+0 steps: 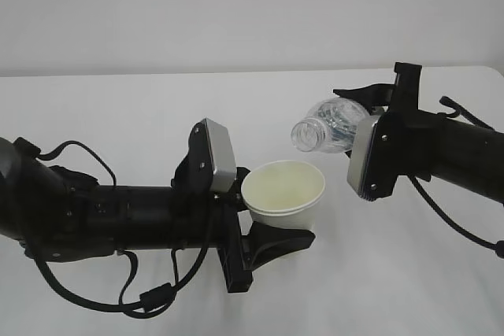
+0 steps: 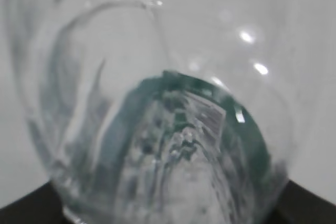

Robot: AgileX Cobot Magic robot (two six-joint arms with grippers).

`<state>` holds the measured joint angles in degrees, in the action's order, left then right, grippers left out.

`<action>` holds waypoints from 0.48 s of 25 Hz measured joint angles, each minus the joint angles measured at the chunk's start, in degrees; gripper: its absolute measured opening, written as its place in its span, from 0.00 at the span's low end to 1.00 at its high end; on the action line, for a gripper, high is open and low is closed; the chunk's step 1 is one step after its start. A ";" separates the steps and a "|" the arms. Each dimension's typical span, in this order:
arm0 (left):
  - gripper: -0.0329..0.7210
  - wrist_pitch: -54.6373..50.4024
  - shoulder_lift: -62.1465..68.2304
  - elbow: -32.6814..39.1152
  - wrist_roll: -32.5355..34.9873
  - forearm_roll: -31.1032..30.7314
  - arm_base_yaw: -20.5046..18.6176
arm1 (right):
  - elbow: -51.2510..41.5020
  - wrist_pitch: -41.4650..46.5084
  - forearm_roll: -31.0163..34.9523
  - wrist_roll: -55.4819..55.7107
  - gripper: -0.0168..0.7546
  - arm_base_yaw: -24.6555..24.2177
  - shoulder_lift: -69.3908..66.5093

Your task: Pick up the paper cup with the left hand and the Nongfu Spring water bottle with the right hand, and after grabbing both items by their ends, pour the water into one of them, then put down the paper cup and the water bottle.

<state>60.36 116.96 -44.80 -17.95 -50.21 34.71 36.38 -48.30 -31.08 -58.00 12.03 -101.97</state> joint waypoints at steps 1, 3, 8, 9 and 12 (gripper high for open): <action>0.63 0.00 0.00 0.00 0.00 -0.22 0.00 | 0.00 -0.29 0.00 -0.24 0.60 0.00 0.00; 0.63 0.09 0.00 0.00 0.00 -0.44 0.00 | 0.00 -1.13 0.00 -1.06 0.60 0.00 0.00; 0.63 0.09 0.00 0.00 0.00 -0.67 0.00 | 0.00 -2.33 0.00 -2.79 0.60 0.00 0.00; 0.63 0.09 0.00 0.00 0.00 -0.77 0.00 | 0.00 -2.42 0.00 -2.90 0.60 0.00 0.00; 0.63 0.44 0.00 0.00 0.00 -0.77 0.00 | 0.00 -2.45 0.00 -3.02 0.60 0.00 0.00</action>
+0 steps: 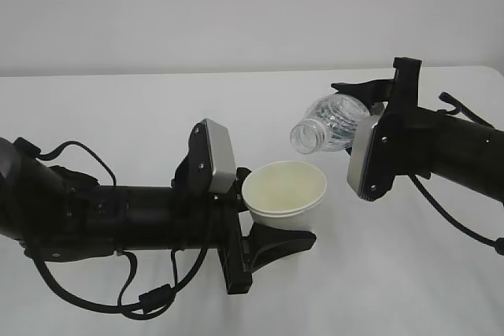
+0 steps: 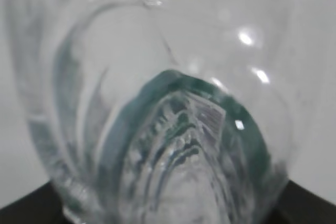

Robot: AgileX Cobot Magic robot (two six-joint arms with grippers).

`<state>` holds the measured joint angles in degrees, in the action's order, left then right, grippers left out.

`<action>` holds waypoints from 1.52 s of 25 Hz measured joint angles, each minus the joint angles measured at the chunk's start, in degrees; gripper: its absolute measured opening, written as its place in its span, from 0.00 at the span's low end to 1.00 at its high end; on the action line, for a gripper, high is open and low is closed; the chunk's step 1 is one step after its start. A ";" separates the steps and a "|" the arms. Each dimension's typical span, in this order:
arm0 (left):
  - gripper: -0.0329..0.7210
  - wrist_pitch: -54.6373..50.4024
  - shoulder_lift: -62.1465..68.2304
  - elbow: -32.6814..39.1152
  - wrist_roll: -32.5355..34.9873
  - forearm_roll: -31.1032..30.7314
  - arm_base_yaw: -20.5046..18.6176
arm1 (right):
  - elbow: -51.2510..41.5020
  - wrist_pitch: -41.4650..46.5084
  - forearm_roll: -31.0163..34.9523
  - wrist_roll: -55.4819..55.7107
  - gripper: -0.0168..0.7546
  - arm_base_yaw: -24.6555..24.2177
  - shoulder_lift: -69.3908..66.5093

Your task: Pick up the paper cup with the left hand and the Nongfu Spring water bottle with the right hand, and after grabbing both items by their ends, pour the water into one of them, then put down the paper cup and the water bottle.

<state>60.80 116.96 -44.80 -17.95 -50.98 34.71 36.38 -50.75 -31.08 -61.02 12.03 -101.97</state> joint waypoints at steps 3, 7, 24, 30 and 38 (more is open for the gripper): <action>0.63 1.18 0.00 0.00 0.00 -0.03 0.00 | 0.00 -0.09 0.00 -1.31 0.60 0.00 0.00; 0.63 1.45 0.00 0.00 0.00 -0.34 0.00 | 0.00 -0.28 0.00 -3.74 0.60 0.00 0.00; 0.63 1.65 0.00 0.00 0.09 -1.56 0.00 | 0.00 -4.60 0.00 -10.12 0.60 0.00 0.00; 0.63 1.77 0.00 0.00 0.09 -1.56 0.00 | 0.00 -4.95 0.00 -11.89 0.60 0.00 0.00; 0.63 1.84 0.00 0.00 0.09 -1.56 0.00 | 0.00 -7.01 0.00 -12.35 0.60 0.00 0.00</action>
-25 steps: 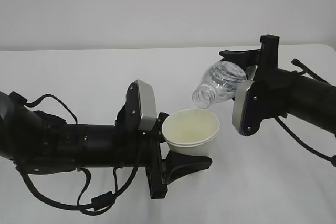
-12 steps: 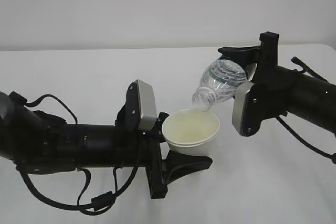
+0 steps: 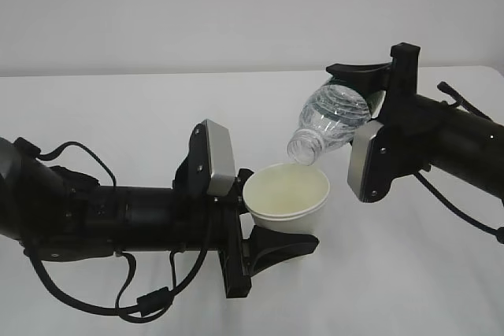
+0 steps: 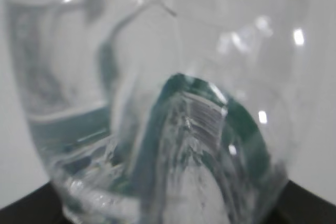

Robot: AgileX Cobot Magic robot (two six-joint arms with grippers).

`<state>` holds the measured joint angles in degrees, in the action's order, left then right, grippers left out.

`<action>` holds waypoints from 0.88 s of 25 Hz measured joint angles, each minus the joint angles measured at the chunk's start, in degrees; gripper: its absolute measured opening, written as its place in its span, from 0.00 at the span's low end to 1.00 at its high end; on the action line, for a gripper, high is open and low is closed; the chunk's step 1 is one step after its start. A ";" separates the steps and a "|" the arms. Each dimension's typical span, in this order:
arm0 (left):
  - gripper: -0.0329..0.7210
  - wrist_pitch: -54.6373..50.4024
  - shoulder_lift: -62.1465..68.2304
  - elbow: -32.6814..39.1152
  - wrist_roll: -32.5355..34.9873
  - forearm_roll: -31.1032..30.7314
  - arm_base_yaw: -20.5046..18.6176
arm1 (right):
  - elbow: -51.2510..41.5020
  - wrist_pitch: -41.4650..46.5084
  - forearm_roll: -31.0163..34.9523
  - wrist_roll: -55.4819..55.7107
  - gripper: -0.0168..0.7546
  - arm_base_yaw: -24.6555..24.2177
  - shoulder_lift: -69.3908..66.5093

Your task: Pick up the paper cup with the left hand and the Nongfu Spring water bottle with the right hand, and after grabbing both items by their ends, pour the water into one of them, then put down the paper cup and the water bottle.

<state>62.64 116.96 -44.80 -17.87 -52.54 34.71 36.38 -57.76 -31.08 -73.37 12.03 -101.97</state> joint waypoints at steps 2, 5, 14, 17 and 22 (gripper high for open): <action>0.63 0.00 0.00 0.00 0.00 0.00 0.00 | 0.00 -0.11 0.00 -0.14 0.60 0.00 0.00; 0.63 0.00 0.00 0.00 0.00 -0.11 0.00 | 0.00 -0.21 0.00 -0.97 0.60 0.00 0.00; 0.63 0.32 0.00 0.00 0.00 -1.56 0.00 | 0.00 -0.21 0.00 -2.75 0.60 0.00 0.00; 0.63 0.41 0.00 0.00 0.00 -1.64 0.00 | 0.00 -0.21 0.00 -2.85 0.60 0.00 0.00; 0.63 0.41 0.00 0.00 0.00 -1.64 0.00 | 0.00 -0.54 0.00 -3.56 0.60 0.00 0.00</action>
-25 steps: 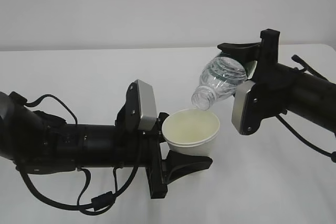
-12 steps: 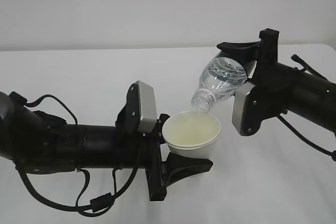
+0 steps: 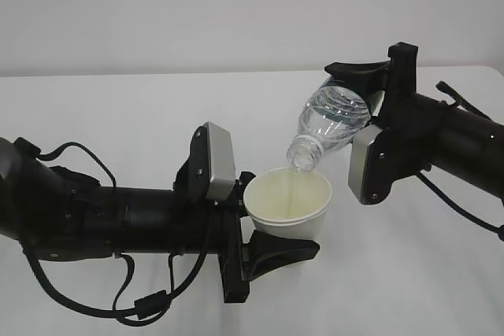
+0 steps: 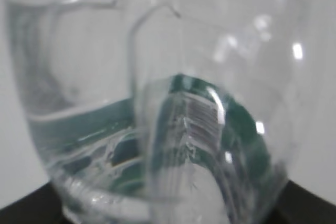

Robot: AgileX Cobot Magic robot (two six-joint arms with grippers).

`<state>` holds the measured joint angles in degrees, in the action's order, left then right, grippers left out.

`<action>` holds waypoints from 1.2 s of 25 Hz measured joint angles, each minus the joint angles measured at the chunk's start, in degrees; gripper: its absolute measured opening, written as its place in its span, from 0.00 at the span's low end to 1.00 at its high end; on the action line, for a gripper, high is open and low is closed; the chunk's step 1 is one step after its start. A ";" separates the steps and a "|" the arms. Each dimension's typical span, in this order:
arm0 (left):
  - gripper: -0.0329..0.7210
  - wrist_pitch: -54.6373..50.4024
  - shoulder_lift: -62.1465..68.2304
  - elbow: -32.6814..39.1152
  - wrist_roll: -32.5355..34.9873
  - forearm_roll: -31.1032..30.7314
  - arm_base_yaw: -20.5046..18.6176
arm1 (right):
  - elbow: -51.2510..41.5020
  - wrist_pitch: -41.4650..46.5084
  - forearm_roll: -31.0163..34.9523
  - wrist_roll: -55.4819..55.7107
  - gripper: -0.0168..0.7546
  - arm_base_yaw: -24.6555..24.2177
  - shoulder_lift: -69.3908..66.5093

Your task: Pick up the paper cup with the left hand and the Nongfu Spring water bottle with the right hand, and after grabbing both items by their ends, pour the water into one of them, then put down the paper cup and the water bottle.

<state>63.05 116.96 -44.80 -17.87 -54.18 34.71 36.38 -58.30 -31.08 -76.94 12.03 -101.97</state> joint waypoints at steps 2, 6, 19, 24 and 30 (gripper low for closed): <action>0.63 0.00 0.00 0.00 0.00 0.00 0.00 | 0.00 0.00 0.00 -0.73 0.60 0.00 0.00; 0.63 0.00 0.00 0.00 0.00 0.00 0.00 | 0.00 -0.12 0.00 -1.11 0.60 0.00 0.00; 0.61 0.00 0.00 0.00 0.04 0.11 0.00 | 0.00 -0.72 -0.11 -1.14 0.60 0.00 0.00; 0.60 0.00 0.00 0.00 0.04 0.11 0.00 | 0.00 -0.92 -0.11 -1.14 0.60 0.00 0.00; 0.60 0.00 0.00 0.00 0.04 0.11 0.00 | 0.00 -0.92 -0.11 -1.14 0.60 0.00 0.00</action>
<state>63.05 116.96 -44.80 -17.83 -54.08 34.71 36.38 -59.22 -31.19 -78.08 12.03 -101.97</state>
